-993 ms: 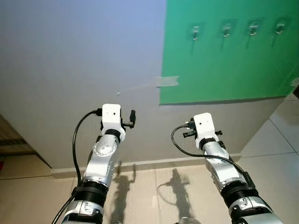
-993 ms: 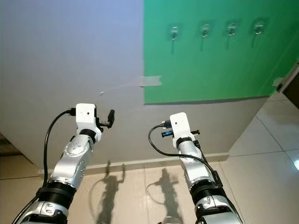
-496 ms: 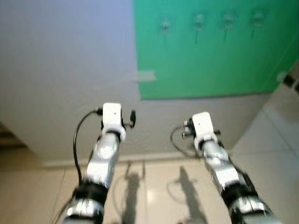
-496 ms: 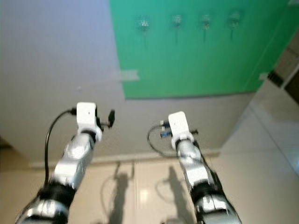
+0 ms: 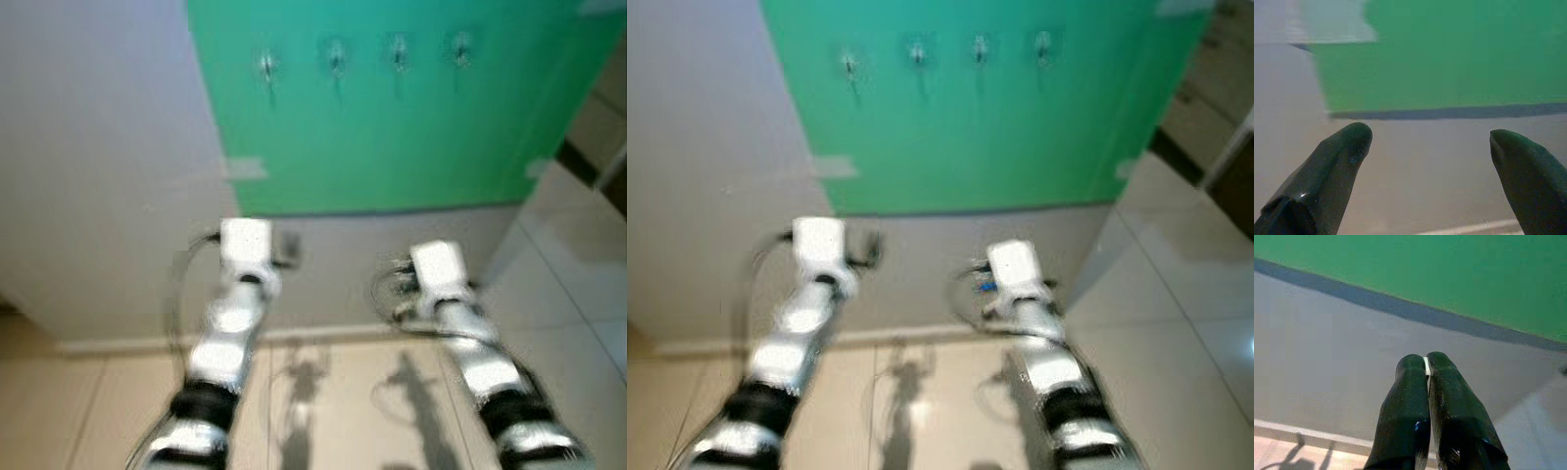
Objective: Hang keys on a hook
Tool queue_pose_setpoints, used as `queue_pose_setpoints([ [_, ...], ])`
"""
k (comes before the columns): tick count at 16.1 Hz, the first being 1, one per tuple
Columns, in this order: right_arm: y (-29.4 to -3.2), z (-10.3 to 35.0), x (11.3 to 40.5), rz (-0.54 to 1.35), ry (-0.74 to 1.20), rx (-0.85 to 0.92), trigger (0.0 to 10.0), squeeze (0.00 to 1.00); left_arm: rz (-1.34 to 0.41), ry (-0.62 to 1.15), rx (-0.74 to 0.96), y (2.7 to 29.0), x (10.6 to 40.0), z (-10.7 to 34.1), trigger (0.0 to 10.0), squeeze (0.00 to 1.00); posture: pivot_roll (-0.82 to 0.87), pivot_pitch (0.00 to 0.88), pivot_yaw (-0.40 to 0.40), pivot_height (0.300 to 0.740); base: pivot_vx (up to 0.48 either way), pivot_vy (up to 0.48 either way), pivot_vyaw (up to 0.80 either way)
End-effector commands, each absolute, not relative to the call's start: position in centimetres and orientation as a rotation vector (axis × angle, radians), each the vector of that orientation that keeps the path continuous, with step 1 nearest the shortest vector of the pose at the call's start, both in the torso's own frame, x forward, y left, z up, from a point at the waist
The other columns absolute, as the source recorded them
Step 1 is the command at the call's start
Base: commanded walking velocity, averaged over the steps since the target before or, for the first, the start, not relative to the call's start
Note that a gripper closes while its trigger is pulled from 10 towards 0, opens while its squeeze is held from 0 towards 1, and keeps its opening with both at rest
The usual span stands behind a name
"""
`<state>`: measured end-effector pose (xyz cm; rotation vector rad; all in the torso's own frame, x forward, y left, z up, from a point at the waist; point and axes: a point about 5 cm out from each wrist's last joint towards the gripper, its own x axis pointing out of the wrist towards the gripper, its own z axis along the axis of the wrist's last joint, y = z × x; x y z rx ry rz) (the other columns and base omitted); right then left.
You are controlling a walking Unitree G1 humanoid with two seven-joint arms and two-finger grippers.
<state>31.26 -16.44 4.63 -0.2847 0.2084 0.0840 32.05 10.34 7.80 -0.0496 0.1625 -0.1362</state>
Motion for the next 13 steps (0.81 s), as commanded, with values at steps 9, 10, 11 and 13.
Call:
queue_pose_setpoints([
  [9, -15.2, 5.4, 31.6, 0.111, 0.17, -0.271, 0.0, 0.0, -0.083, 0.141, 0.004, 12.2, 32.4, 8.4, 10.0, 0.0, -0.21, 0.0, 0.061, 0.736, 0.29, 0.033, 0.0],
  [10, -15.4, 5.5, 31.6, 0.107, 0.165, -0.272, 0.0, 0.0, -0.08, 0.136, 0.015, 12.4, 32.4, 8.5, 10.0, 0.0, -0.21, 0.0, 0.061, 0.736, 0.0, 0.0, 0.0],
  [11, -17.0, 6.9, 30.1, 0.099, 0.094, -0.252, 0.0, 0.0, -0.047, 0.088, -0.014, 15.6, 30.1, 9.9, 10.0, 0.0, -0.2, 0.0, 0.059, 0.736, 0.0, 0.0, 0.0],
  [13, -19.0, 8.1, 28.0, 0.064, 0.072, -0.246, 0.0, 0.0, -0.021, 0.112, -0.013, 18.7, 27.1, 10.4, 10.0, 0.0, -0.2, 0.0, 0.054, 0.736, 0.0, 0.0, 0.0],
])
